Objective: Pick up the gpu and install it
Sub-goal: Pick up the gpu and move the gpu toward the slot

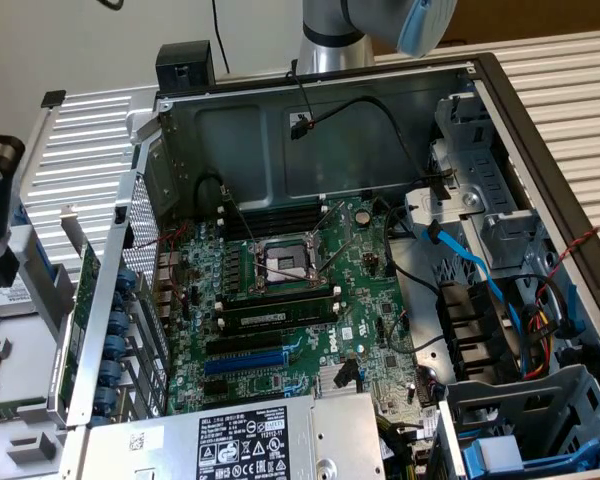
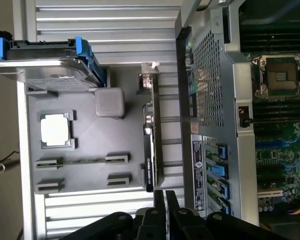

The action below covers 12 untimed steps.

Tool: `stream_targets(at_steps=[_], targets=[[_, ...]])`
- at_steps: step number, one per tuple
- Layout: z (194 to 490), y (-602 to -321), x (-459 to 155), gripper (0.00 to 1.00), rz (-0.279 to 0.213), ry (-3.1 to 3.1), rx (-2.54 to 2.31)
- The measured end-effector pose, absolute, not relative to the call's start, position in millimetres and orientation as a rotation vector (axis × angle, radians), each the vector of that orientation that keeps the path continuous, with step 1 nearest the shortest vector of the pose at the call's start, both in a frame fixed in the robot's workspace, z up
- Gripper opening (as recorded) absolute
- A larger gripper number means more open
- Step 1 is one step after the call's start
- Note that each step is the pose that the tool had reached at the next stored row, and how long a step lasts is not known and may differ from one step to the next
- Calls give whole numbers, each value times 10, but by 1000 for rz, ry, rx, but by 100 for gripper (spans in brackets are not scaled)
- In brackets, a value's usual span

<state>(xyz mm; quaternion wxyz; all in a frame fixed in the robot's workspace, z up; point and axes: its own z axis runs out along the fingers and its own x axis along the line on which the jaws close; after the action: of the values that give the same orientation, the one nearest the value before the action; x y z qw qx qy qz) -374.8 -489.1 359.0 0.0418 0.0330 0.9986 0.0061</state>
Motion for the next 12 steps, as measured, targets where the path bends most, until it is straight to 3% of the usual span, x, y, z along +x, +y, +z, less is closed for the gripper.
stream_targets(at_steps=[1, 3, 4, 9, 11, 12], targets=[[3574, -4894, -3749, 24, 19, 3055, 101], [3542, -4899, -3751, 24, 19, 3050, 101], [3524, -4901, -3752, 31, 19, 3048, 101], [3438, -4904, -3762, 33, 19, 3039, 100], [3406, -4904, -3769, 45, 19, 3035, 100], [3390, -4904, -3772, 45, 20, 3032, 100]])
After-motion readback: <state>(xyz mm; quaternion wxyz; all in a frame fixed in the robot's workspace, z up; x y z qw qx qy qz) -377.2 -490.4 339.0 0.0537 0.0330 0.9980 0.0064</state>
